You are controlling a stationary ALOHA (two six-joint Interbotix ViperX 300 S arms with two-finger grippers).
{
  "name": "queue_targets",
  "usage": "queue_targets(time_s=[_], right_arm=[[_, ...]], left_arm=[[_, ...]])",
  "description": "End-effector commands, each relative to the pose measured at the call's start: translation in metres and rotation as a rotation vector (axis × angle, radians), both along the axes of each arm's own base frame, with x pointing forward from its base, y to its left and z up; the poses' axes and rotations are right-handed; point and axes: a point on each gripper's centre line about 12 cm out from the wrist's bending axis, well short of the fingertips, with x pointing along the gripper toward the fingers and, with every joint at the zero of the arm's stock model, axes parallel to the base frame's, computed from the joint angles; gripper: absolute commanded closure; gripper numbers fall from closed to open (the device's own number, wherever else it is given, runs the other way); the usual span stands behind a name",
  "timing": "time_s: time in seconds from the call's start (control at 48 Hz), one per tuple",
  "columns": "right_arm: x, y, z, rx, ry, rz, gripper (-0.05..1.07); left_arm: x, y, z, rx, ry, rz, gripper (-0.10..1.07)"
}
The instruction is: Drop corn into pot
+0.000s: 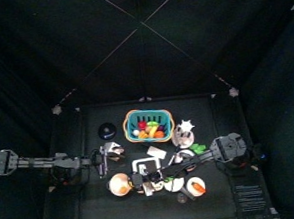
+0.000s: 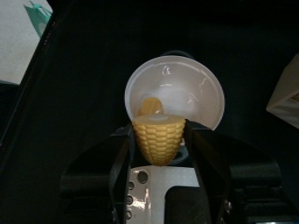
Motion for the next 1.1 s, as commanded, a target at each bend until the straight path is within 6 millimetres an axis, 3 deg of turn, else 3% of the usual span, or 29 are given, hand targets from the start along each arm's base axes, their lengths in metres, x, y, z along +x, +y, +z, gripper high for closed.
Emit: queue_targets(time_s=[0.0, 0.125, 0.271, 0.438, 0.688, 0.771, 0.917, 1.083], right_arm=[[0.005, -0.003, 0.023, 0.011, -0.057, -0.006, 0.52], [0.020, -0.006, 0.027, 0.013, -0.087, -0.013, 0.52], [0.042, -0.012, 0.010, 0.025, -0.075, -0.038, 0.46], [0.045, -0.016, 0.008, 0.026, -0.077, -0.046, 0.19], [0.042, -0.017, 0.010, 0.020, -0.061, -0.054, 0.15], [0.027, -0.018, 0.018, -0.004, -0.008, -0.067, 0.15], [-0.024, -0.017, 0.050, 0.005, 0.057, -0.096, 0.15], [-0.066, -0.016, 0.078, 0.076, -0.096, -0.047, 0.15]], left_arm=[[0.004, 0.001, 0.009, -0.005, -0.028, 0.004, 0.16], [0.004, 0.003, 0.009, -0.019, -0.027, 0.018, 0.15], [0.003, 0.004, 0.007, -0.025, -0.022, 0.028, 0.15], [0.003, 0.004, 0.006, -0.027, -0.019, 0.029, 0.16], [0.003, 0.004, 0.007, -0.026, -0.021, 0.028, 0.16], [0.003, 0.004, 0.007, -0.024, -0.022, 0.028, 0.16], [0.002, 0.005, 0.005, -0.024, -0.013, 0.031, 0.16], [0.002, 0.005, 0.005, -0.028, -0.013, 0.032, 0.15]])
